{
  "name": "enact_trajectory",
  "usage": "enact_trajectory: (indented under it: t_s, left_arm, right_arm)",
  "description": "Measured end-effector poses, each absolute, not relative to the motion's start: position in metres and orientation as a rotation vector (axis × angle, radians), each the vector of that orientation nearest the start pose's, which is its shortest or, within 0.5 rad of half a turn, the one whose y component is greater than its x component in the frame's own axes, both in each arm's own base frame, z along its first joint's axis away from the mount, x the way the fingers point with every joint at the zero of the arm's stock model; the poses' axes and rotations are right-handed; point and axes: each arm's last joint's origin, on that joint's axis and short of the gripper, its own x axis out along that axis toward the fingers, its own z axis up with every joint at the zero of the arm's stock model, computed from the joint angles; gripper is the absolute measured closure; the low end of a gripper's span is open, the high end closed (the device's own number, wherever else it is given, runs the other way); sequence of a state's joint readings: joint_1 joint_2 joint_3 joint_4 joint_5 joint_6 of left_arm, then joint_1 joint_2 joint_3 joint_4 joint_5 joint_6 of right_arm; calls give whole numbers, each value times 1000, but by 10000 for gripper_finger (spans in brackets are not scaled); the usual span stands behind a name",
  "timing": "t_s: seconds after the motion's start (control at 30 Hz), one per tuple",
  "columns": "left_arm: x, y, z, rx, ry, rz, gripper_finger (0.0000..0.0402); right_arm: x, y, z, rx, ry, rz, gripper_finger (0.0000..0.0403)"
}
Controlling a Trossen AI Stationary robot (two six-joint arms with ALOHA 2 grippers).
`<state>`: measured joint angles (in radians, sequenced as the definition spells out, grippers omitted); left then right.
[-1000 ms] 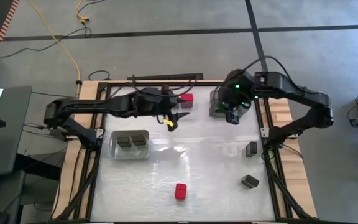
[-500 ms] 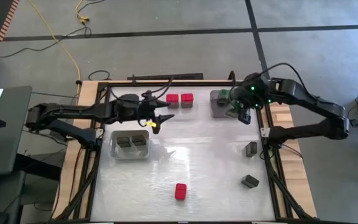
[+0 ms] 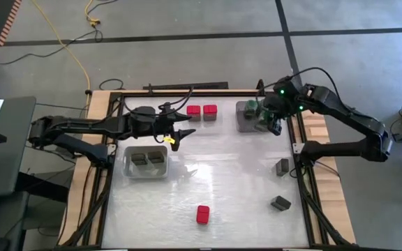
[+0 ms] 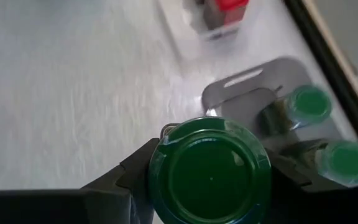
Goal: Sort spices by type
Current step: Put the green seasoning bottle into the black bin
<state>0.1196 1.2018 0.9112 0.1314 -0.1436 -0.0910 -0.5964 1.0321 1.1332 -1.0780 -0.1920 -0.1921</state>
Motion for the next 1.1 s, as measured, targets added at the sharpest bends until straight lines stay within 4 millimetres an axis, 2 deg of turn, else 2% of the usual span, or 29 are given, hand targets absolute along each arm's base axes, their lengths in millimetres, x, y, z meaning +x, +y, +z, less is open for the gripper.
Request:
enact_trajectory:
  t_s: [0.47, 1.1]
  left_arm:
    - [270, 37, 322, -88, 148, 270, 147]
    - [270, 37, 322, -88, 146, 275, 147]
  right_arm:
    - [136, -87, 326, 246, 1112, -275, 178]
    - [139, -89, 328, 215, 1071, -276, 178]
